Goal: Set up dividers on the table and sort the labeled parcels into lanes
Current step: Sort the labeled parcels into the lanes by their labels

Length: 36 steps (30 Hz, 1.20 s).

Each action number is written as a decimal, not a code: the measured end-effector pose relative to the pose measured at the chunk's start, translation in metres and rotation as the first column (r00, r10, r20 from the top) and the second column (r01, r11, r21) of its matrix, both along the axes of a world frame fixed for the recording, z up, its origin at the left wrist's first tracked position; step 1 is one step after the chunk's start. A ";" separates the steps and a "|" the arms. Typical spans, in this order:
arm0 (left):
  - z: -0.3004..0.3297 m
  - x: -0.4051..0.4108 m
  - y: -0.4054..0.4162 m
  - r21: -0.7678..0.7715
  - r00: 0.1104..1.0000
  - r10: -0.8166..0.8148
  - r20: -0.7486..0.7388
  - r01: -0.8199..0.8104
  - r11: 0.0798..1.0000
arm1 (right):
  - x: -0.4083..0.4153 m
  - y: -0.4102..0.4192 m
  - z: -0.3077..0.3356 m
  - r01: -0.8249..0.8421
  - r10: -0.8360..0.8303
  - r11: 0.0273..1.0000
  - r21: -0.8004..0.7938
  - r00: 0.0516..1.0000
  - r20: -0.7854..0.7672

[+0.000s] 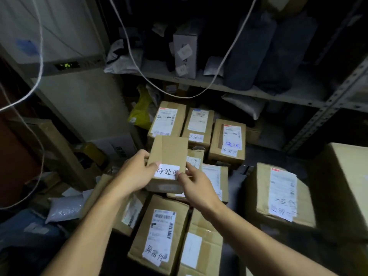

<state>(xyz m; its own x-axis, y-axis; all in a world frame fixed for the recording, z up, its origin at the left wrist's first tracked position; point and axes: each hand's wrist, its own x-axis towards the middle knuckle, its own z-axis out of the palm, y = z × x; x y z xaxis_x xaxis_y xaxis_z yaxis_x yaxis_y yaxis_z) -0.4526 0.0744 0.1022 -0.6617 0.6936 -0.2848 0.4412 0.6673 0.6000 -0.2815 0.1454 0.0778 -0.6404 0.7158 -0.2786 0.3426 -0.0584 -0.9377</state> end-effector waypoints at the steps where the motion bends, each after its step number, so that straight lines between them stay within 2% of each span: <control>1: 0.002 0.011 0.000 0.026 1.000 -0.011 0.011 0.011 1.000 | 0.013 0.001 0.006 0.018 -0.018 1.000 0.022 1.000 -0.011; 10: 0.040 0.144 0.040 0.269 0.974 -0.150 0.171 0.100 0.958 | 0.156 0.030 0.064 0.169 -0.165 0.977 0.132 0.986 -0.039; 14: 0.059 0.207 0.055 0.310 0.961 -0.232 0.154 0.176 0.934 | 0.226 0.039 0.087 0.227 -0.225 0.960 0.162 0.974 -0.035; 17: 0.075 0.255 0.064 0.347 0.927 -0.307 0.213 0.222 0.911 | 0.280 0.040 0.102 0.262 -0.259 0.949 0.178 0.965 -0.040; 23: 0.088 0.350 0.069 0.387 0.867 -0.398 0.299 0.271 0.882 | 0.379 0.036 0.116 0.369 -0.365 0.924 0.095 0.929 -0.058; 29: 0.069 0.425 0.058 0.379 0.816 -0.437 0.378 0.294 0.877 | 0.464 0.029 0.101 0.365 -0.365 0.931 0.030 0.931 0.010; 36: 0.058 0.463 0.061 0.398 0.847 -0.423 0.322 0.284 0.872 | 0.496 0.031 0.088 0.407 -0.407 0.913 -0.012 0.913 -0.021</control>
